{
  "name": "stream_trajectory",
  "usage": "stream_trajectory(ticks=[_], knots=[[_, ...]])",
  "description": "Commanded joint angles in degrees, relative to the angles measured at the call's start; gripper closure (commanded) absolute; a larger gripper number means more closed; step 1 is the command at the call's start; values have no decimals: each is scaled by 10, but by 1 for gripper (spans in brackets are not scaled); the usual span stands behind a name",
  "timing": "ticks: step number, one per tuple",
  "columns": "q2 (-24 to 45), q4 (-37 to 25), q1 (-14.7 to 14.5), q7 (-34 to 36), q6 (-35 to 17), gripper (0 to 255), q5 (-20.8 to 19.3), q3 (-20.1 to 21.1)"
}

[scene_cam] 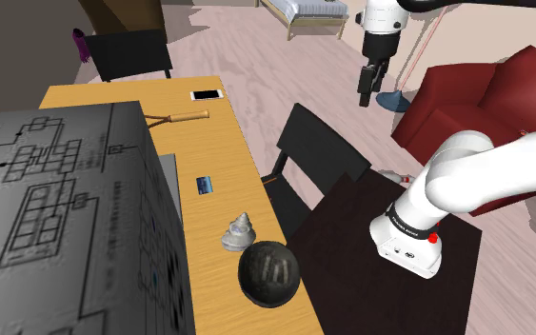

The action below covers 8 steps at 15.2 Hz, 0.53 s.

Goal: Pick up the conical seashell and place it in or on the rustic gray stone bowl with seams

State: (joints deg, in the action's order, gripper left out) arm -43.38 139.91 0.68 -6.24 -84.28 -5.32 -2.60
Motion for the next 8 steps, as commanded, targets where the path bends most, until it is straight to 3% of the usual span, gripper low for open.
stream_trajectory(ticks=[1, 8], knots=[[0, 0, 0, 0, 0, 0, 0, 0], [122, 10, -41, -27, -102, 0, 41, 7]])
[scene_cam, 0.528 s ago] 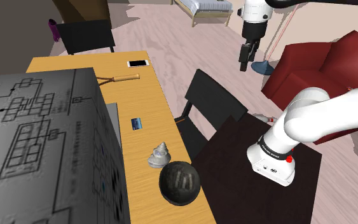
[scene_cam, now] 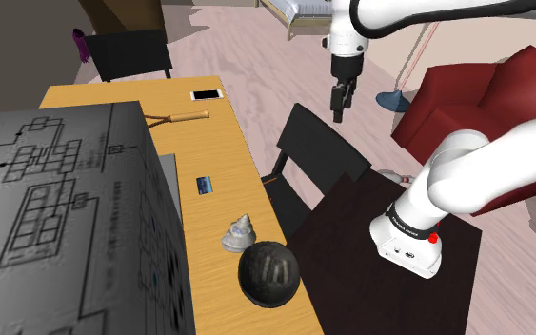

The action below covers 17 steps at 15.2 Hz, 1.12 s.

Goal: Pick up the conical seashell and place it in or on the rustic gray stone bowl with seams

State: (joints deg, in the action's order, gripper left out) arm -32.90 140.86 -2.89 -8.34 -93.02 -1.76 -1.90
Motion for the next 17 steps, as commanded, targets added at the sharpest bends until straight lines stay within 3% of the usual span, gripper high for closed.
stream_trajectory(ticks=[1, 17], knots=[[36, -1, -11, -11, -28, 0, 11, 2], [355, -98, -96, -101, -187, 0, 113, 51]])
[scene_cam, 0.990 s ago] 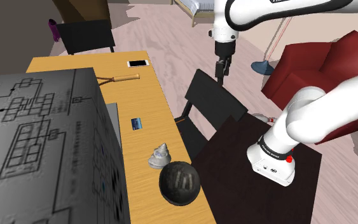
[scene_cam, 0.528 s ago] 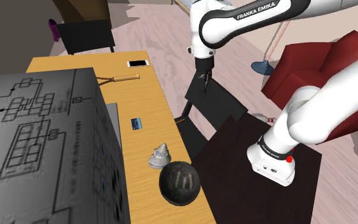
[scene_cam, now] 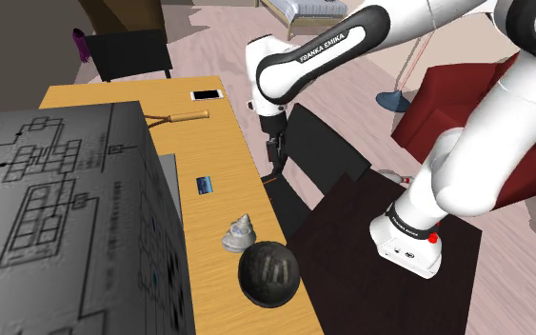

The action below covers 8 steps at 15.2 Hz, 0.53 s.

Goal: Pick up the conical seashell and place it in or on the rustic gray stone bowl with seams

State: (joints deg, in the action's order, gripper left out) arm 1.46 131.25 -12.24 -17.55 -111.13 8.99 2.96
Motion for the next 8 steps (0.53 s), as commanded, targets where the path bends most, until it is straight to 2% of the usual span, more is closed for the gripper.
stream_trajectory(ticks=[1, 8], knots=[[32, -13, -7, -15, -11, 0, 10, 7], [167, -99, -36, -48, -38, 0, 38, 43]])
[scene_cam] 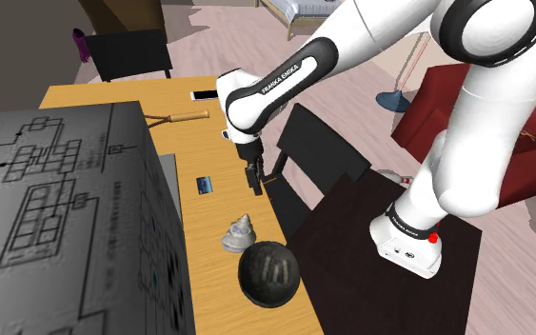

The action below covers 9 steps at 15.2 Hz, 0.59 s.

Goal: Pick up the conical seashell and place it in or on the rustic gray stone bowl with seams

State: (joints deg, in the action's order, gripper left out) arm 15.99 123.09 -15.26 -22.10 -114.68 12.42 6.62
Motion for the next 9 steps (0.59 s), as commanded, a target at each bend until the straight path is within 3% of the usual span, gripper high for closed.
stream_trajectory(ticks=[1, 6, 9], knots=[[41, -31, -9, -7, -4, 0, 6, 11], [134, -106, -31, -24, -8, 0, 14, 37], [141, -92, -34, -25, -30, 0, 17, 38]])
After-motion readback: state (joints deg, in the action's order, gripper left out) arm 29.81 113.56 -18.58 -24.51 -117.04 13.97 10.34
